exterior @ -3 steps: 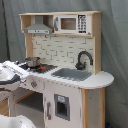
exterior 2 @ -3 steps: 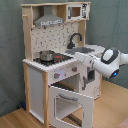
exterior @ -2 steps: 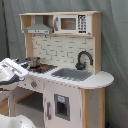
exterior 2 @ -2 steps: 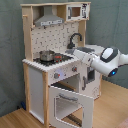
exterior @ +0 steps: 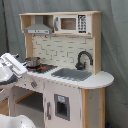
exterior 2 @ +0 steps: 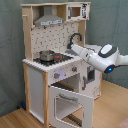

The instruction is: Play with the kitchen

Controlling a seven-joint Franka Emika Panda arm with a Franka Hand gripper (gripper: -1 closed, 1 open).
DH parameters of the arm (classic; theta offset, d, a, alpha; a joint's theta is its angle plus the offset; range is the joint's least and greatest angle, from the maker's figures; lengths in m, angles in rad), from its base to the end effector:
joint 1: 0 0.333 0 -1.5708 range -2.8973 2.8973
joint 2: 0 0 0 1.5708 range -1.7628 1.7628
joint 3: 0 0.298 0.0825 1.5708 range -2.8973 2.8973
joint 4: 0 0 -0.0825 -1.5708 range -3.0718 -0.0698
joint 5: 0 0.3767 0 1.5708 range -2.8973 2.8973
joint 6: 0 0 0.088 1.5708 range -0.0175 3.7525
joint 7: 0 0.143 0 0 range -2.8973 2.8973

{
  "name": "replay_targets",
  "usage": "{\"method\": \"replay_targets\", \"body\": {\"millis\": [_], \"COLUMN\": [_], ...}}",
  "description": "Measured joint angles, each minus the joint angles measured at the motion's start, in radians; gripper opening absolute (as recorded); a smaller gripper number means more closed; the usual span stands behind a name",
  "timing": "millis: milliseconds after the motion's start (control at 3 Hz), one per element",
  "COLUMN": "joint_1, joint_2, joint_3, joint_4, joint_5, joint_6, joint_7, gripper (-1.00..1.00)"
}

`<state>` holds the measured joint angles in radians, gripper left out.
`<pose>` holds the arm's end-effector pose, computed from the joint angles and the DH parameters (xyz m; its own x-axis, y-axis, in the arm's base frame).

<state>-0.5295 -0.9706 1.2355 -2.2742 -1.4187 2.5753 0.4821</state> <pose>0.3459 0.3995 0.4892 0.1785 0.9517 -0.2498 -0.1892 0.2824 0.9405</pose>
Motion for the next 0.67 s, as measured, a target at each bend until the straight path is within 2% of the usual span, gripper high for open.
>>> {"method": "replay_targets", "body": {"millis": [667], "joint_1": [-0.062], "joint_2": [0.011], "joint_3": [0.008], "joint_4": [0.088], "joint_5": [0.208], "joint_6": [0.001], "joint_7": [-0.117], "gripper": [1.0]}}
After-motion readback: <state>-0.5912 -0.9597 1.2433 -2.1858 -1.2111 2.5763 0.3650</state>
